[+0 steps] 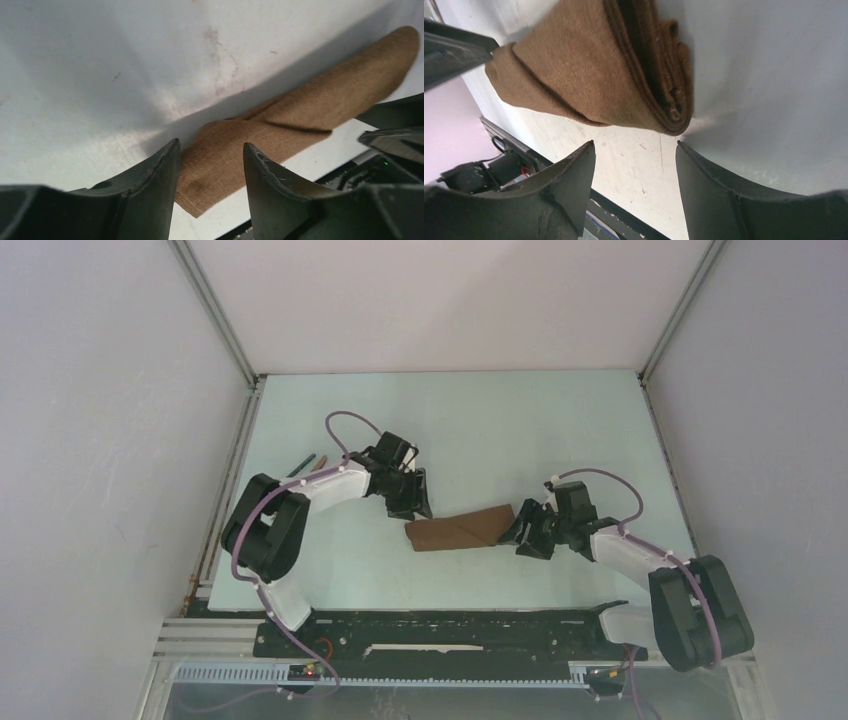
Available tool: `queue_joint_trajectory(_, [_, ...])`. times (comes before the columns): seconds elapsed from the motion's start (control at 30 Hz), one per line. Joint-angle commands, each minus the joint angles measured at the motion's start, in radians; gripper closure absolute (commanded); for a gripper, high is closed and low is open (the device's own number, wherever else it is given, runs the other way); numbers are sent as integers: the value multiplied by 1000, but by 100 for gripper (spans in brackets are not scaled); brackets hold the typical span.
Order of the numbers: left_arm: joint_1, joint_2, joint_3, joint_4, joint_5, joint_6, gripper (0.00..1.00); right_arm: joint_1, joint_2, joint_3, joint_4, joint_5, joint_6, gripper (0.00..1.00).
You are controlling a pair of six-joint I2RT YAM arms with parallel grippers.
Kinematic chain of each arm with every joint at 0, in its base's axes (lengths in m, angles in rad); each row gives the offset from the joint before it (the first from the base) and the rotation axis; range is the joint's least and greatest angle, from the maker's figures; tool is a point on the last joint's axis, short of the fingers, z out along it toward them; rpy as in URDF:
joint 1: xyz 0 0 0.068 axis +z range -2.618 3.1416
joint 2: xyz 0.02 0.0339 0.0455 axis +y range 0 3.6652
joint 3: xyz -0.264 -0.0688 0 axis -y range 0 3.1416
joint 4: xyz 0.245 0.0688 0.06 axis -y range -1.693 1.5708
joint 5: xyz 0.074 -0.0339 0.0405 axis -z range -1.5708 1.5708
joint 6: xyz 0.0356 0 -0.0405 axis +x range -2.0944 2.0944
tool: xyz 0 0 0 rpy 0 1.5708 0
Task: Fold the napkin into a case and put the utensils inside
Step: Rotate the smaller rectangle-folded napkin at the center of the board.
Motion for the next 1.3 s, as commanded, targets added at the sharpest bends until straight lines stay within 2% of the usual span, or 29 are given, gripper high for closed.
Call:
queue_joint_trajectory(0.0, [-23,-53,-49,68,-77,-18,45,-86,42,29,16,-29,-41,32])
queue_joint_trajectory(0.1, [-29,-183,-108,88,-184,-66,41,-117,29,51,-23,-21,-63,32])
queue_joint_trajectory(0.27, [-29,-356,-138,15,-349,-119,38,-119,-9,66,-81,17,-89,31])
queue_joint_trajectory(0.37, [-28,-406,-167,9,-326,-141,38,-119,-13,89,-111,47,-119,31])
queue_joint_trajectory(0.47, [-28,-398,-208,46,-226,-170,45,-120,22,132,-132,28,-138,32])
queue_joint_trajectory(0.57, [-28,-369,-244,83,-197,-188,54,-117,62,151,-128,-2,-145,33])
queue_joint_trajectory(0.77, [-28,-296,-285,173,-146,-203,51,-74,62,153,-160,48,-157,34])
queue_joint_trajectory(0.9, [-30,-213,-299,273,-65,-247,57,-69,28,153,-207,85,-141,34])
queue_joint_trajectory(1.0, [-44,-153,-326,414,31,-336,62,-67,-21,133,-263,147,-58,35])
queue_joint_trajectory(1.13, [-123,-143,-351,510,15,-434,64,-113,-223,-64,-84,86,138,30])
queue_joint_trajectory(1.27, [-218,-124,-367,609,11,-551,64,-193,-263,-91,-68,42,142,29])
